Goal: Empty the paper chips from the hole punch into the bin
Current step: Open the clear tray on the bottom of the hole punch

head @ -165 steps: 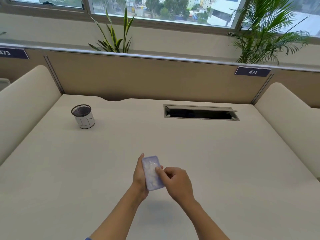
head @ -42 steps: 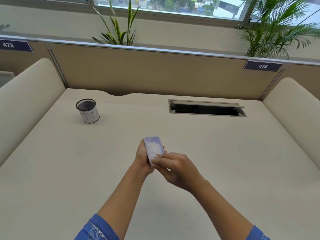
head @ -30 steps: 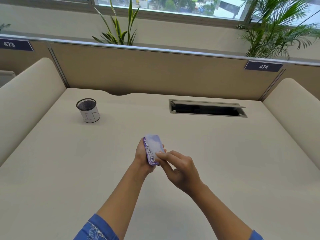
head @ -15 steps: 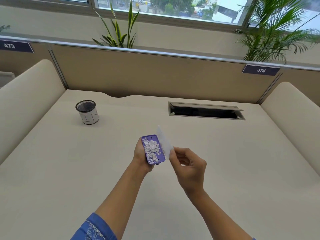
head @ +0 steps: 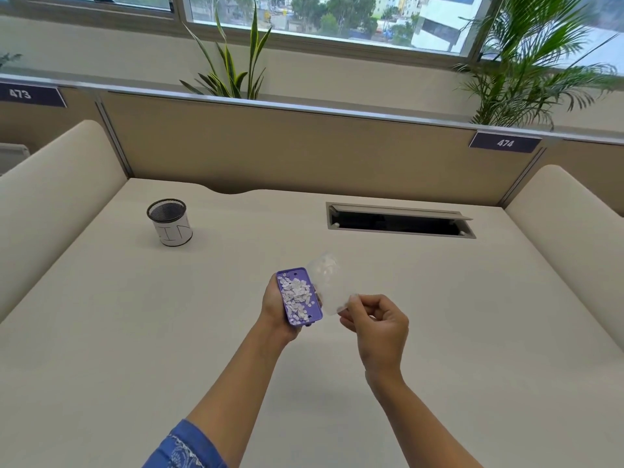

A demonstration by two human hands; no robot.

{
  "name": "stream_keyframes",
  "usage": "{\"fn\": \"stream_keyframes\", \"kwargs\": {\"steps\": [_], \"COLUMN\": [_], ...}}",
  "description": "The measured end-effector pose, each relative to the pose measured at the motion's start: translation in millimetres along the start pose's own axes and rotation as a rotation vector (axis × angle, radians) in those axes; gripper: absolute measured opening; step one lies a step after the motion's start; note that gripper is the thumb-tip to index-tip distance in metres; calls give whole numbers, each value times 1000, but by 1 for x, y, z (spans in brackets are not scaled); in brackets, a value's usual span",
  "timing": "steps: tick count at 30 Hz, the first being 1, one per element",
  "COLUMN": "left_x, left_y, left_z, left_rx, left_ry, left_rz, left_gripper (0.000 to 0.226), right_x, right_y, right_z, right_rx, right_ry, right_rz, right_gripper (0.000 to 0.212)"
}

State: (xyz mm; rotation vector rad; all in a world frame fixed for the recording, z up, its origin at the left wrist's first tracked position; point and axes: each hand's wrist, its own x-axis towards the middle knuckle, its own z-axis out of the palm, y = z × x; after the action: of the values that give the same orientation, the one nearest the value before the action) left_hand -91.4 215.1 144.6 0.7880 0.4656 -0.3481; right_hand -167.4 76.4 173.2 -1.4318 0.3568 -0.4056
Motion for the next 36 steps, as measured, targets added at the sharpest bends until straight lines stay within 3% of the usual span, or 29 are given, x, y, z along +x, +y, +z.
{"fn": "stream_keyframes", "kwargs": {"steps": [5, 10, 23, 32, 36], "left_x": [2, -1, -10, -16, -19], "left_y": [1, 3, 8, 13, 18], "left_z": [-7, -15, -35, -50, -56], "left_rx": [-47, -38, -56, -42, -43], "left_ry": [-5, 19, 19, 7, 1], "left_rz": [-11, -22, -26, -35, -36], "left_gripper": [64, 49, 44, 46, 48], "right_x": [0, -1, -14, -38, -50], "right_y": [6, 13, 77, 107, 110], "right_z": [-3, -6, -26, -30, -27], "right_rx": [174, 230, 142, 5, 9], "right_ry": [9, 15, 121, 201, 287], "right_rz": [206, 270, 620, 616, 578], "right_gripper": [10, 11, 10, 15, 8]}}
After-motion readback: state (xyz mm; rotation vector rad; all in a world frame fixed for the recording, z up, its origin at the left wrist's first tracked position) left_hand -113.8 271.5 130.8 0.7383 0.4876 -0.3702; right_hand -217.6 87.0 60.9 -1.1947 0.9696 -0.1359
